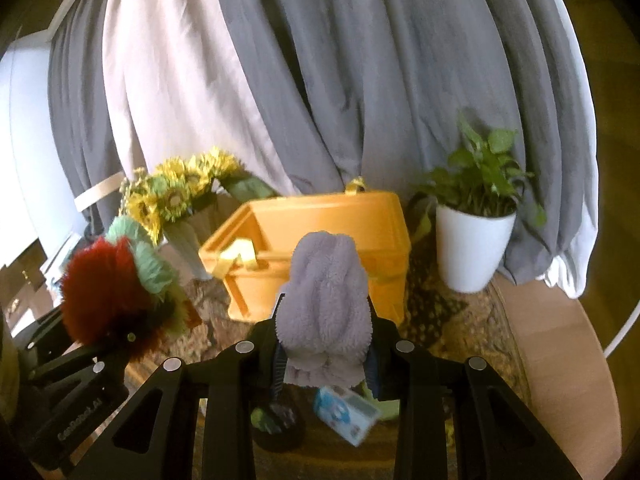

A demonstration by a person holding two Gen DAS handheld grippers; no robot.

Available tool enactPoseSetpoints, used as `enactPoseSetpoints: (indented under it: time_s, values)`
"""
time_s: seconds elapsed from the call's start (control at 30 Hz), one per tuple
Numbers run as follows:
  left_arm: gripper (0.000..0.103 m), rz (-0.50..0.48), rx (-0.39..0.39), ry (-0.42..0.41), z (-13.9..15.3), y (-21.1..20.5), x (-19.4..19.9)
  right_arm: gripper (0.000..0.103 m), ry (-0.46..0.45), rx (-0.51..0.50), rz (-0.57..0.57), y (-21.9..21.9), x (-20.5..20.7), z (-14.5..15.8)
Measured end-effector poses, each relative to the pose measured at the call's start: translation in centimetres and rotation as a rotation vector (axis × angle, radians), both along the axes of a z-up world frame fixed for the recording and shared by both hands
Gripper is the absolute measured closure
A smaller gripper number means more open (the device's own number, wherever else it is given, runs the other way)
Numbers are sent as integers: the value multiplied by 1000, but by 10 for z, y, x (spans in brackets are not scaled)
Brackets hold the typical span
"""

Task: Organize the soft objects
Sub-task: 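Carry the pompom and towel with both tools over the orange crate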

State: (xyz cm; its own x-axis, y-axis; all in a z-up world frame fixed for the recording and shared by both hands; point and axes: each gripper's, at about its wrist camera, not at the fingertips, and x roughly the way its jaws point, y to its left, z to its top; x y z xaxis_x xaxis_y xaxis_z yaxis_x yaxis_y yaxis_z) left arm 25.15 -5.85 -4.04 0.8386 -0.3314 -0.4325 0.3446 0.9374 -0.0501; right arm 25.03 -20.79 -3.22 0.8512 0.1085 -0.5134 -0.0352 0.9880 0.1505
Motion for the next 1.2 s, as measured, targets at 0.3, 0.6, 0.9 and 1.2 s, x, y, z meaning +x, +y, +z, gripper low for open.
enactPoseSetpoints:
  time_s: [0.3,0.6,0.9,1.2]
  values:
    - [66,3,7,-77,22,25,36,71,-79,-21,-27,23,30,22]
    - [66,4,4,-83,31,24,81,71,-122,-55,-38,26,75,39]
    - [66,-15,9,-87,31,13,139,71,-122,-64,-63,16,134,36]
    - [66,-22,14,0,10,-3,203,71,-49,-79,-100,4,182,13]
